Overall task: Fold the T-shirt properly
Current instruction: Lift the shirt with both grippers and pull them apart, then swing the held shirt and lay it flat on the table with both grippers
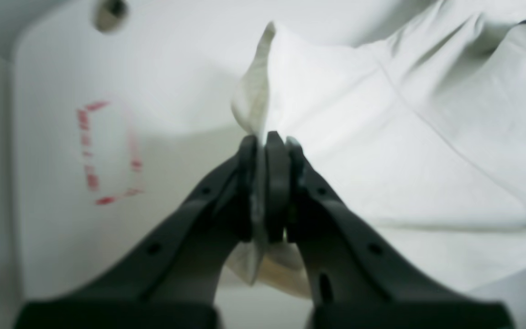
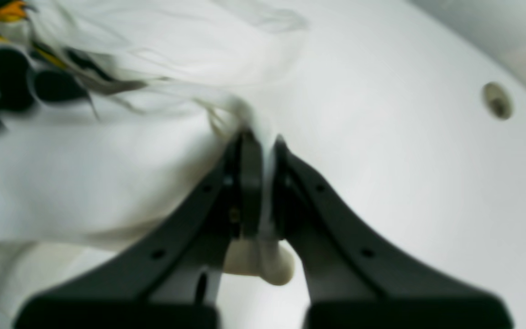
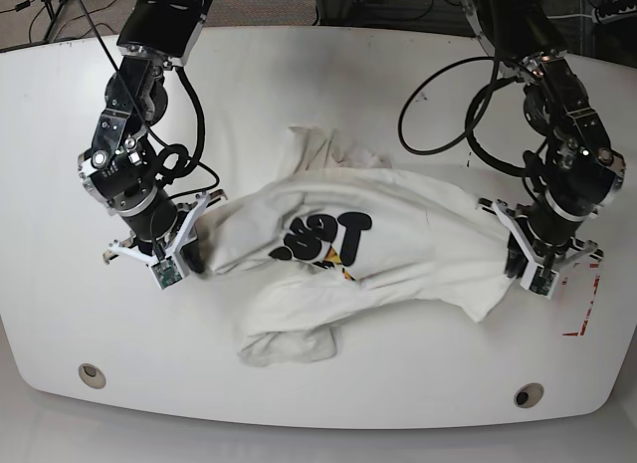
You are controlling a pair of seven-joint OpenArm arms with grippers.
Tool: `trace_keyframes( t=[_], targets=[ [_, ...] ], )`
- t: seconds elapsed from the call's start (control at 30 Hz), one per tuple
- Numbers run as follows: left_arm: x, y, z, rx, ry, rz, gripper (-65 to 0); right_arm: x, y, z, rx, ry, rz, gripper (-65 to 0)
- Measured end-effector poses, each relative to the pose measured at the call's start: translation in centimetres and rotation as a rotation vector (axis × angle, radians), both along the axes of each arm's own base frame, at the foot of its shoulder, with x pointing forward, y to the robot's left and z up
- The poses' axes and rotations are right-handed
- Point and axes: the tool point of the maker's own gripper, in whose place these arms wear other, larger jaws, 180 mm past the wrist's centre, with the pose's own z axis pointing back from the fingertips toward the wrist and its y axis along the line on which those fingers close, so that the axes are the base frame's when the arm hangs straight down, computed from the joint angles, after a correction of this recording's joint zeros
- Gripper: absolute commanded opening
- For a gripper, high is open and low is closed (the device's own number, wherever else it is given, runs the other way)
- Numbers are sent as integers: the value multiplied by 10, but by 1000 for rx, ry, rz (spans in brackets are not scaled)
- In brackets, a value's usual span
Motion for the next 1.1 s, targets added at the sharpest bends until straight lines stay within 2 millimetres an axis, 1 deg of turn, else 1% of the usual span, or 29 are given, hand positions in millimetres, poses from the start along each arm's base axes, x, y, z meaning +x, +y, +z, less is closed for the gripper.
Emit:
trace_keyframes(
  t=[0.07,0.13,0.23,0.33,0.5,0.6,0.63,0.67,0.73,0.87,0.97,1.1],
  targets=[
    [5,14,11,28,-10,36,-650,8,-5,11,-22,-28,-11,-650],
    [12,21,24,39,-38,55,-650,18,-10,22,-41,-55,-17,-650],
    [21,24,43,44,-86,59,-650,34,-14,42,-51,-101,-21,-650],
    [31,22,65,49,-141,45,-650,50,-19,61,-70,-142,-25,-650],
    [46,26,107,60,-232,54,-650,74,-31,96,-80,-207,-41,-650],
    [55,30,137,62,-287,72,-650,88,-35,124,-89,-260,-40,-650],
    [56,31,145,65,-297,79,-650,92,-36,136,-91,-285,-41,-650],
    [58,31,155,62,-319,81,-650,96,-36,144,-97,-294,-39,-650],
    [61,33,179,70,-367,85,-650,106,-37,165,-119,-320,-40,-650],
    [62,43,229,87,-461,114,-650,122,-28,207,-159,-382,-4,-650],
    [60,49,263,91,-527,141,-650,129,-19,239,-162,-439,17,-650],
    [53,56,305,92,-589,181,-649,132,-11,284,-167,-526,34,-648]
  ],
)
